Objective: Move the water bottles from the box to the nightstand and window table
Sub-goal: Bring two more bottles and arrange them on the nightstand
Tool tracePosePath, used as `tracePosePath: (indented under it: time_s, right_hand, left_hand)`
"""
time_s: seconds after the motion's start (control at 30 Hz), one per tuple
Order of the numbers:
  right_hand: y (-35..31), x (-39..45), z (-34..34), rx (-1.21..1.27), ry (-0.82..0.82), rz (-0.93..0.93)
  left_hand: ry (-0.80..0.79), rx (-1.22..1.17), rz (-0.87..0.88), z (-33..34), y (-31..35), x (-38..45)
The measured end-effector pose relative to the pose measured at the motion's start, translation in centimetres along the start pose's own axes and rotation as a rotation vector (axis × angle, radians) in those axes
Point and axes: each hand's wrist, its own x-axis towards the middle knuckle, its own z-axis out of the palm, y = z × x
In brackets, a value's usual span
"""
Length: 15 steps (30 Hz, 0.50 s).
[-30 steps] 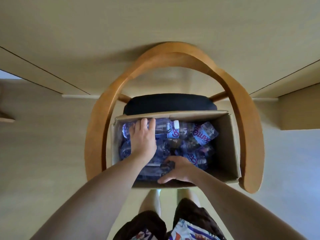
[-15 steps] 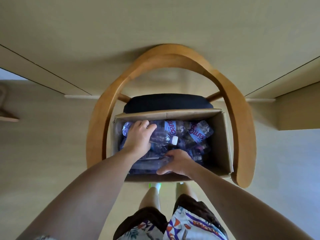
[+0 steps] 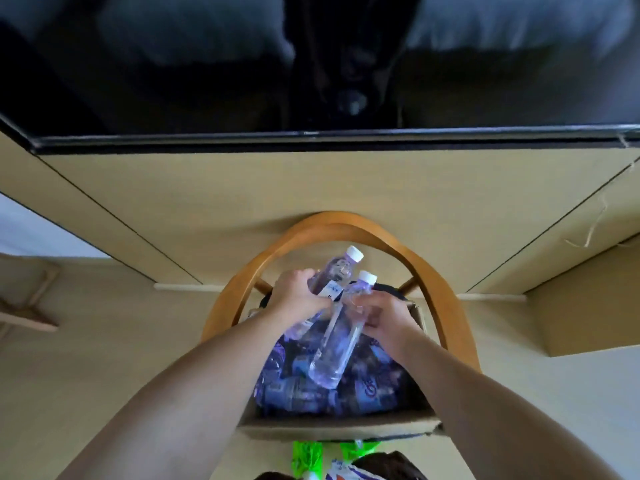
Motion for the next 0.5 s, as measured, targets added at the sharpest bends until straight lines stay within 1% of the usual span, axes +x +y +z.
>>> tracePosePath:
  time_s: [0.1,0.13,0.2,0.27,0.4,0.43,0.5]
  right_hand:
    - [-3.0,-1.3,0.1,0.252,-0.066,0.001]
    - [-3.8,-1.7,0.2,0.331,-0.086,-0.007]
    - [-5.0,-2.6,0.5,0.434,-0.094,-0.022]
    - [-6.0,-3.8,0.5,0.416,-0.137,-0.058]
    - [-6.7,-7.2,0.5,0.352,-0.218,-0.160]
    - [-6.8,-8.3,0.7,0.361,-0.210,-0.182]
    - [-6.7,-10.4,0.8,0.365,-0.122,-0.236]
  left_hand:
    - [-0.033,-0.198,-0.037,-1.7,3.0,-0.2]
    - [-0.074,-0.286,-0.046,-2.2,4.0,-0.2]
    - [-0.210,-0.431,-0.074,-3.6,6.1,-0.7]
    - [-0.347,-0.533,-0.064,-5.1,8.1,-1.0]
    - [-0.586,-0.552,0.030,-6.4,11.6,-1.9]
    - [-0.628,-0.550,0.050,-6.2,12.4,-2.4]
    - [-0.647,-0.543,0.069,-5.7,13.7,-3.5]
